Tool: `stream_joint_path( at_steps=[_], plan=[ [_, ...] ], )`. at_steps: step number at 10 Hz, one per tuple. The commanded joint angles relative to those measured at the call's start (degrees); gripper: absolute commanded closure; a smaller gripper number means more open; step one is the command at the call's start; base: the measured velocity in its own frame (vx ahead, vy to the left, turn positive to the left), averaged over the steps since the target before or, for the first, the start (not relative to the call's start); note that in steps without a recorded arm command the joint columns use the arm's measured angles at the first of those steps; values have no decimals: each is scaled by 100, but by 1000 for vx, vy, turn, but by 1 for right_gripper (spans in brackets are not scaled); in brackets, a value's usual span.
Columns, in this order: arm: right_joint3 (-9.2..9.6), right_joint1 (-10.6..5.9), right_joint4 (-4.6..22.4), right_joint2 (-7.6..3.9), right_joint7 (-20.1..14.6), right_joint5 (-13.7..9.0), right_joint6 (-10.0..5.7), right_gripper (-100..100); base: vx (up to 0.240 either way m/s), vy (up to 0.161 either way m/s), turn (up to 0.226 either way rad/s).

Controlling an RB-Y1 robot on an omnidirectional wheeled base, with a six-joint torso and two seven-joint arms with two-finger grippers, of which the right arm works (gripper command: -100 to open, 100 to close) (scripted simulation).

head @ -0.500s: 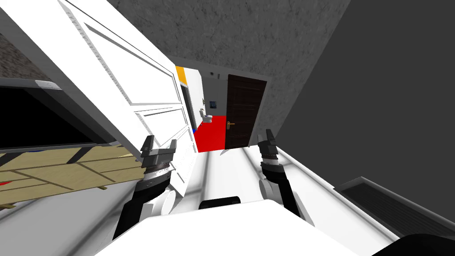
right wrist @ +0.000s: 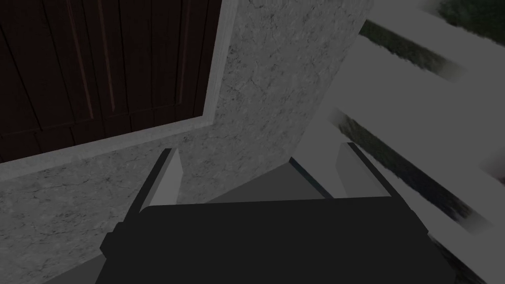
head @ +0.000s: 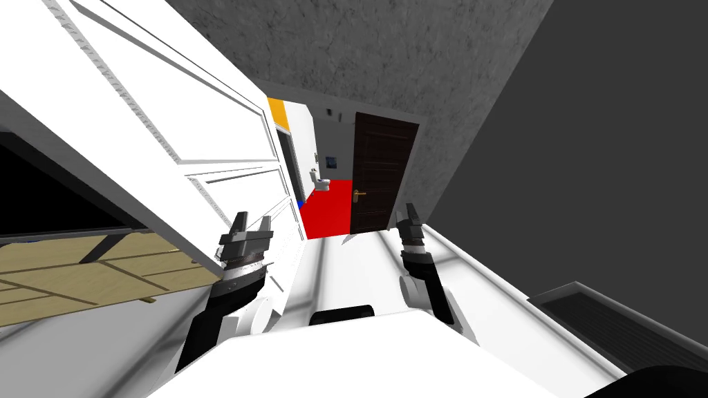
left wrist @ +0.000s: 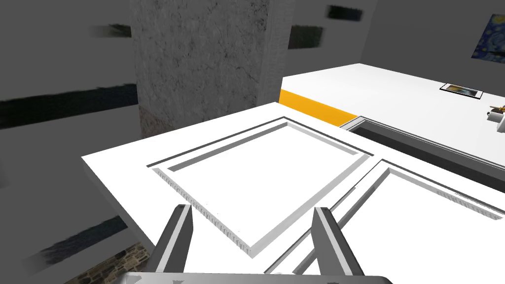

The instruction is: Pull the door open

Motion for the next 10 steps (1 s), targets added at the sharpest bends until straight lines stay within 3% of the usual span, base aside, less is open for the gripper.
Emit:
stream_joint_path(
  at_steps=[1,10],
  plan=[
    [-15,-85,173,-40,-55,18,-19,-100,90,-5,-2],
    [-85,-754,1362,-254,-390,176,-92,-100,94,2,-1]
  ],
)
